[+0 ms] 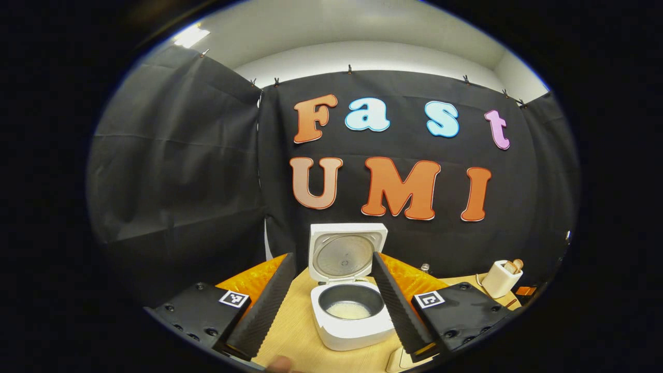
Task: Close the left gripper, press the button to open the rice cooker; take a wooden spoon from the chopstick holder with the right hand, scoop a spoonful of rice and pour it into the rice cooker, then put the wooden spoon back into the chopstick holder.
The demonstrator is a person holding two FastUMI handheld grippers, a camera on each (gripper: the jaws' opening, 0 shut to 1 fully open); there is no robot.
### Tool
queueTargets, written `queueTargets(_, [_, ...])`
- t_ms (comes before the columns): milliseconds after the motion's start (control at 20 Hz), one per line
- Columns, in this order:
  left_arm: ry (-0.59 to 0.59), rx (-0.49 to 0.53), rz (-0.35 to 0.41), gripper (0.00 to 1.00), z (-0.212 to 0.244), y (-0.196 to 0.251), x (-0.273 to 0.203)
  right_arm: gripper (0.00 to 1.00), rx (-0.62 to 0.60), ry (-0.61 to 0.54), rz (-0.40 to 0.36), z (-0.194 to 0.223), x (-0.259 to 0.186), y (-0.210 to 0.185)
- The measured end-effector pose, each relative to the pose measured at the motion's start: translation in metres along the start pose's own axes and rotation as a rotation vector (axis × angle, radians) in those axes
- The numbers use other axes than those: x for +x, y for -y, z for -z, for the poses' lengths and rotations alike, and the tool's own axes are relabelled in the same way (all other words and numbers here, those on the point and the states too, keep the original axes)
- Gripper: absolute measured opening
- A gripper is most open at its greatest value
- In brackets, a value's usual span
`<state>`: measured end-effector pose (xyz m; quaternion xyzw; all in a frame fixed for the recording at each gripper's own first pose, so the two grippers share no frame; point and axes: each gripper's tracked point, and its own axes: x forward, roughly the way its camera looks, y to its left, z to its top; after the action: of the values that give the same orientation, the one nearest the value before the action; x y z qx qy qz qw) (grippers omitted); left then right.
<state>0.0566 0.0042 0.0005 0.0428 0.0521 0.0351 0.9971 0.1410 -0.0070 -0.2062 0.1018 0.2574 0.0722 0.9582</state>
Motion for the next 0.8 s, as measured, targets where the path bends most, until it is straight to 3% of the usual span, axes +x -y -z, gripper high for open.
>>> queueTargets(250, [0.052,-0.013,0.065,1.00,-0.048,0.028,0.061,0.95,0.011,0.038,-0.004,-0.019,-0.017,-0.017])
queueTargets(550, [0.002,-0.024,0.138,1.00,-0.082,0.057,0.148,0.94,-0.011,0.092,0.017,-0.037,-0.028,-0.031])
queueTargets(800, [-0.049,0.013,0.123,1.00,-0.074,0.058,0.230,0.94,-0.001,0.104,0.037,-0.042,-0.029,-0.034])
